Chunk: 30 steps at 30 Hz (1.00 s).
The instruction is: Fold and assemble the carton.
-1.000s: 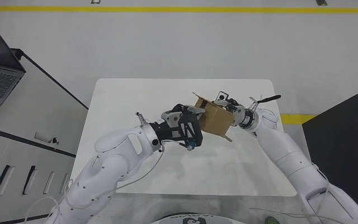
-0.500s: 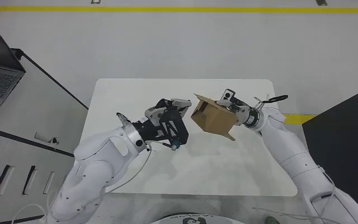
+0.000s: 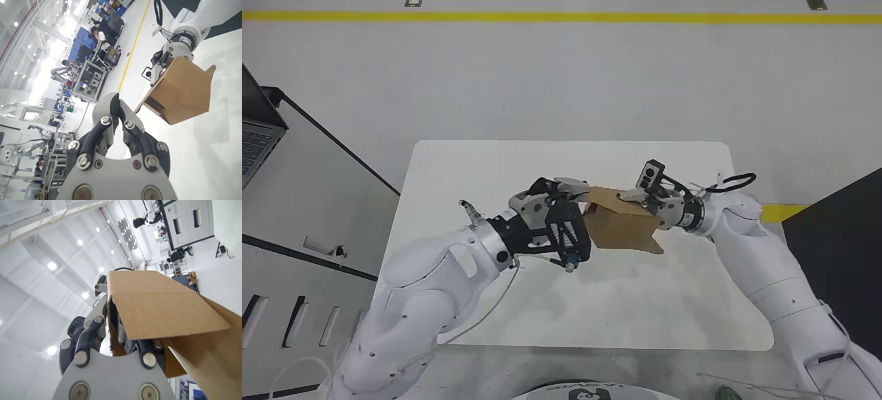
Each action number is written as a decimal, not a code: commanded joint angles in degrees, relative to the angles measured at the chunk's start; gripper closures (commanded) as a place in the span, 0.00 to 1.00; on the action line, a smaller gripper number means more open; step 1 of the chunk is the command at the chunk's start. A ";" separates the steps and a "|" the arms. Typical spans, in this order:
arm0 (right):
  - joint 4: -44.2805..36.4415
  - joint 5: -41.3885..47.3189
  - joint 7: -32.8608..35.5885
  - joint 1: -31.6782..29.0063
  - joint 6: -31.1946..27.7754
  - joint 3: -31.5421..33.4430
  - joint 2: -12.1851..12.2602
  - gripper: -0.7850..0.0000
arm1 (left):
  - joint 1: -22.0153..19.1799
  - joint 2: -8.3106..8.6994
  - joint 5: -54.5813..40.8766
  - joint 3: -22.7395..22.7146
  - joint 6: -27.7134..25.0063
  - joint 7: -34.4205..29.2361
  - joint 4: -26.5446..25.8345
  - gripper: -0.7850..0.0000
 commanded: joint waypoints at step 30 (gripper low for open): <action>1.54 11.09 9.89 0.23 -2.83 -0.53 -2.06 1.00 | -0.88 -0.70 -6.99 3.13 0.04 2.37 1.40 1.00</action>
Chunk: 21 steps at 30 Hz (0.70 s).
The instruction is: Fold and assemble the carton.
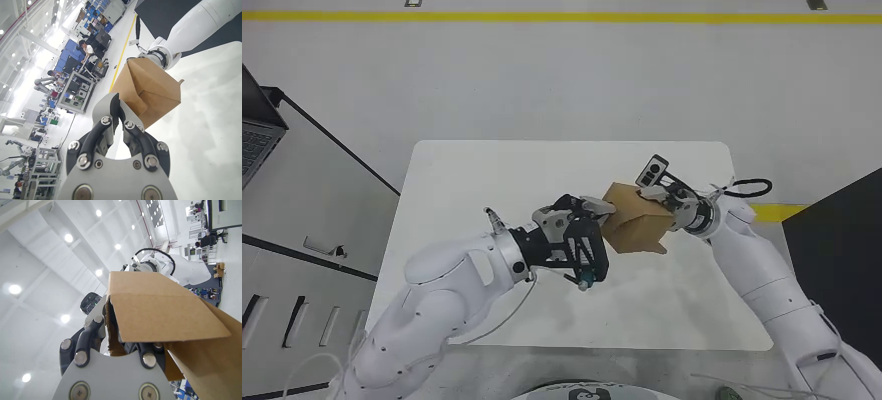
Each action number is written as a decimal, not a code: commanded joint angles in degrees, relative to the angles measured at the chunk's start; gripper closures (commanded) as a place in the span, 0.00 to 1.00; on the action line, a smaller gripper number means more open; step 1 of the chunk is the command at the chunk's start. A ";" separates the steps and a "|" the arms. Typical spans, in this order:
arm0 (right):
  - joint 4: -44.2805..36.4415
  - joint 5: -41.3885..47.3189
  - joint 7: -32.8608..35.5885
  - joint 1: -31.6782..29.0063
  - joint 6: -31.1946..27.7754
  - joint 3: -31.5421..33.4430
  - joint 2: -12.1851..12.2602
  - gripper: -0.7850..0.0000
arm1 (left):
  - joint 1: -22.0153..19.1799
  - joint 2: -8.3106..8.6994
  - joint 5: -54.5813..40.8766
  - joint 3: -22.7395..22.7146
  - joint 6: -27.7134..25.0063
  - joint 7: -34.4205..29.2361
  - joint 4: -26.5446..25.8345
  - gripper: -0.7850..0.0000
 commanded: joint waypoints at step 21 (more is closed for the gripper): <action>-0.01 -0.04 -0.05 0.00 0.00 0.01 0.01 1.00 | -0.07 0.22 2.51 1.15 -2.44 1.76 -0.13 1.00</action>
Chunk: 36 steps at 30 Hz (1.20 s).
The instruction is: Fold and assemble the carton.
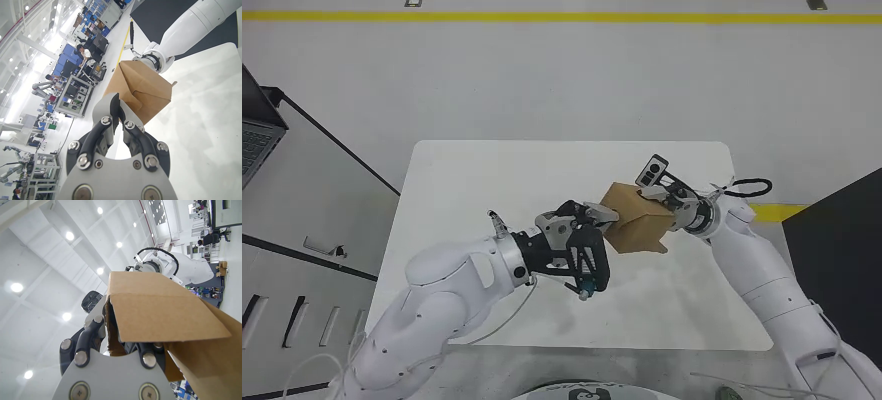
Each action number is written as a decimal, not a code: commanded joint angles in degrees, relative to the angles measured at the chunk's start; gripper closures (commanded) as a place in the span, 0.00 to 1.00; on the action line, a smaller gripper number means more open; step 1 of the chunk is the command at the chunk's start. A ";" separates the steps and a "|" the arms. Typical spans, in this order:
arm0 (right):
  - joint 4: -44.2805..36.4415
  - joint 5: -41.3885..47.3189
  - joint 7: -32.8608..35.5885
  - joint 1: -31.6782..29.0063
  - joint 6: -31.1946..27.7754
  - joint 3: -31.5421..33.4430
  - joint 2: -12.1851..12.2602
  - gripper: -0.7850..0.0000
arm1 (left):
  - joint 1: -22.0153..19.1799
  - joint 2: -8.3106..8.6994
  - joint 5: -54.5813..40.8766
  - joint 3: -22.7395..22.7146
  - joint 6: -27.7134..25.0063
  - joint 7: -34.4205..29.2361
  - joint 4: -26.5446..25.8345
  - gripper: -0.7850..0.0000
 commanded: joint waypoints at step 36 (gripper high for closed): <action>0.00 0.00 0.00 0.00 0.00 0.00 0.00 1.00 | -5.57 -0.74 2.09 4.64 -2.83 -1.96 2.85 1.00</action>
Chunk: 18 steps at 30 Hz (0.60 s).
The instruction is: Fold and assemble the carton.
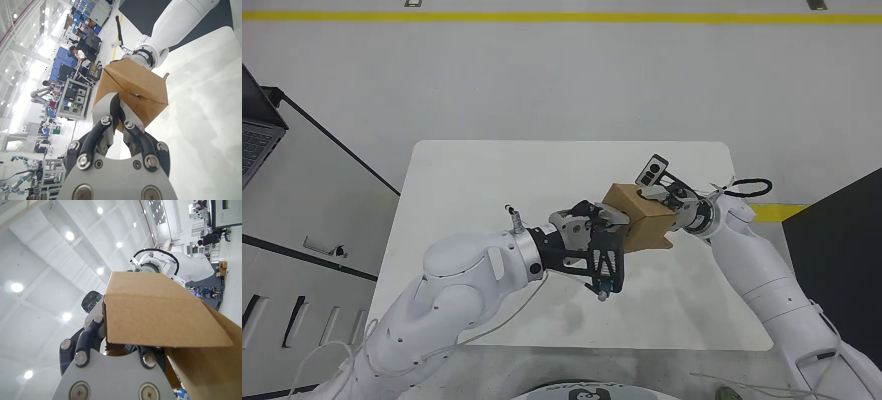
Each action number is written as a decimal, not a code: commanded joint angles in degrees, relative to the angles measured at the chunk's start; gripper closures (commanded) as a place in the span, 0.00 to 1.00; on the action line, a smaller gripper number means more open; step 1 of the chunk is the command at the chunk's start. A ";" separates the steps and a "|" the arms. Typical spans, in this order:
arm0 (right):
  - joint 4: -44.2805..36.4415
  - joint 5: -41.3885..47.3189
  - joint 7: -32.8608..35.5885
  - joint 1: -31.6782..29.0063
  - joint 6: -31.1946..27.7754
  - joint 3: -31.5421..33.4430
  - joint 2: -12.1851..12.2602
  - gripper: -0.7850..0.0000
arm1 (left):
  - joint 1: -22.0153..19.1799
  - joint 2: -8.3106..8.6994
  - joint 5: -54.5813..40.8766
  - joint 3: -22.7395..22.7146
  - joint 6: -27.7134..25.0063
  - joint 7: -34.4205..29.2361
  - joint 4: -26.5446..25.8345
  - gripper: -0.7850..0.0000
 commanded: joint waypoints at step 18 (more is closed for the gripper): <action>0.00 0.00 0.00 0.00 0.00 0.00 0.00 1.00 | -0.81 -0.27 -0.63 0.53 0.15 -0.33 0.99 1.00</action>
